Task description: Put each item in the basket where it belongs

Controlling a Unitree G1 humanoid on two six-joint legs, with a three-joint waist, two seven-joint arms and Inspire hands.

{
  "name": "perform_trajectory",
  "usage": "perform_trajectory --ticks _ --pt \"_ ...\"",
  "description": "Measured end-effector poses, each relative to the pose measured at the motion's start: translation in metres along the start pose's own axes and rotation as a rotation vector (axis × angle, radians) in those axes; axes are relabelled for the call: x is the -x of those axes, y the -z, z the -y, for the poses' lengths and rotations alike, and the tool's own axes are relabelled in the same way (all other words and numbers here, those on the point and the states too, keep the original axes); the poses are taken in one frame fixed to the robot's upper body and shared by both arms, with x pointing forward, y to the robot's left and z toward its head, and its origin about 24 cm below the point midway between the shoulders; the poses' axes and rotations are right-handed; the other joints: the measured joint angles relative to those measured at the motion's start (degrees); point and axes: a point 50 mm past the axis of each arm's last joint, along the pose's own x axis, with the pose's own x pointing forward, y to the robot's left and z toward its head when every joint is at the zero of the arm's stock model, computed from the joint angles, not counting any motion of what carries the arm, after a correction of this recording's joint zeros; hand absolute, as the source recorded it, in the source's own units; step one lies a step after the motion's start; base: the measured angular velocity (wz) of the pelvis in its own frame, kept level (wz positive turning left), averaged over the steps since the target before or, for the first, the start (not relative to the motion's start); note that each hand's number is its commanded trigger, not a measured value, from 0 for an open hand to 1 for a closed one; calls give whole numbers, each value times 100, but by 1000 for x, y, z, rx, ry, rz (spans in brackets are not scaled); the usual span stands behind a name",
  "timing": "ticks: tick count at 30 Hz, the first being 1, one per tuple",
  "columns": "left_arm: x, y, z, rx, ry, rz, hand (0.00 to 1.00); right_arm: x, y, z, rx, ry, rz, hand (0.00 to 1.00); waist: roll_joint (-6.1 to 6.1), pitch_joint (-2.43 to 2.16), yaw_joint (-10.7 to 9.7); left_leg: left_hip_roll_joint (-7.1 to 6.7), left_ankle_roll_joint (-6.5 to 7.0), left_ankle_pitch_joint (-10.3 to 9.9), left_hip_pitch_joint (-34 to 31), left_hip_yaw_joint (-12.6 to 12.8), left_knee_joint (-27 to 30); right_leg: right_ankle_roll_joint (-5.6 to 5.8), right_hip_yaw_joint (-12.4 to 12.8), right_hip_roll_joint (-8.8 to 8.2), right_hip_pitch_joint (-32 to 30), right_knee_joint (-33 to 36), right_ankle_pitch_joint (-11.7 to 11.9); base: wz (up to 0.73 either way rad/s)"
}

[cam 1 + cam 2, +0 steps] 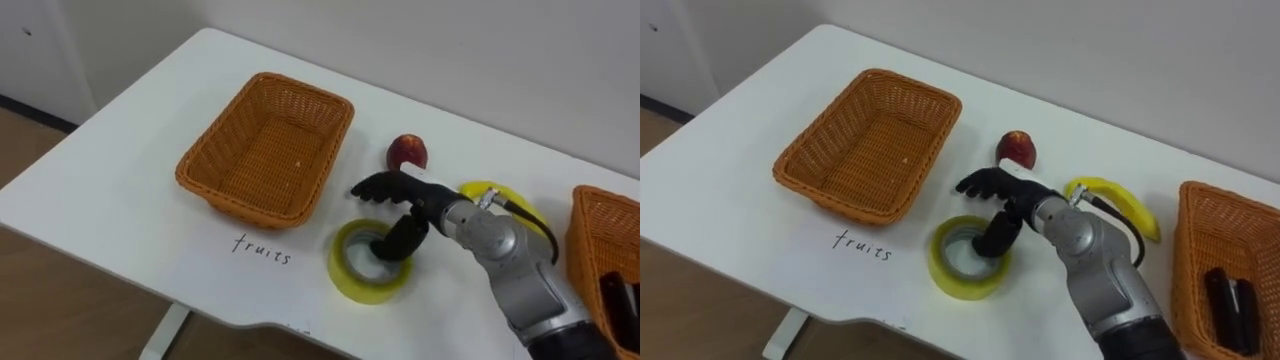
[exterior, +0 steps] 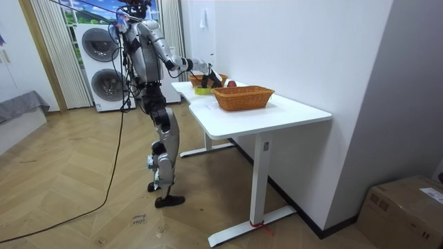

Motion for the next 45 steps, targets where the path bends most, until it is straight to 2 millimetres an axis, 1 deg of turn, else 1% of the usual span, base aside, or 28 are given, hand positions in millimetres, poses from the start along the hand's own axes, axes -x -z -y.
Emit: perform_trajectory --ticks 6,13,22,29,34,36,38,40,43,45 --pt "-1 -6 0 2 -2 16 0 -1 -1 1 15 0 -4 100 0 0 30 1 2 -1 2 1 -15 0 -1 1 -5 -3 0 0" --pt "-2 -7 -6 -4 -14 20 0 0 0 0 9 -18 -3 100 1 0 37 1 3 -2 4 9 -10 0 6 0 -6 -2 0 0" --pt "-2 -7 -6 -6 -14 20 0 -2 4 -4 -22 -40 -22 100 -1 0 60 0 3 -2 3 9 0 1 -4 -4 -4 2 1 0" --pt "-2 -9 -6 -5 -14 23 0 -2 6 -2 -24 -39 -24 100 -34 -12 26 -1 4 -2 0 7 2 1 -5 -4 1 1 1 0" --pt "-2 -7 -7 7 -23 16 0 5 3 -5 -19 -29 -4 100 -38 -14 -35 -2 4 -1 0 4 -12 1 4 -4 -12 -1 1 0" --pt "-2 -5 -9 23 -44 11 0 11 5 -8 -32 -34 7 100 -43 -19 -52 -2 6 2 23 7 -29 1 10 -4 2 -4 1 0" --pt "-3 -2 -11 35 -54 -1 0 13 7 -9 -36 -35 11 100 -37 -15 -81 -2 11 6 41 15 -29 1 36 -6 9 -5 1 0" --pt "-3 -1 -13 48 -61 -5 0 15 9 -6 -39 -23 10 100 -33 -12 -152 -5 14 8 40 18 -43 1 58 -11 13 -5 1 0" --pt "-2 4 -14 68 -69 -6 0 23 10 12 -56 54 25 100 6 4 -225 -13 30 25 49 40 -75 11 73 -21 5 -4 7 -3" --pt "-1 10 -14 98 -74 -23 0 34 10 30 -57 141 47 100 63 15 -247 -8 32 29 104 111 -112 13 141 -15 16 -3 7 -14"
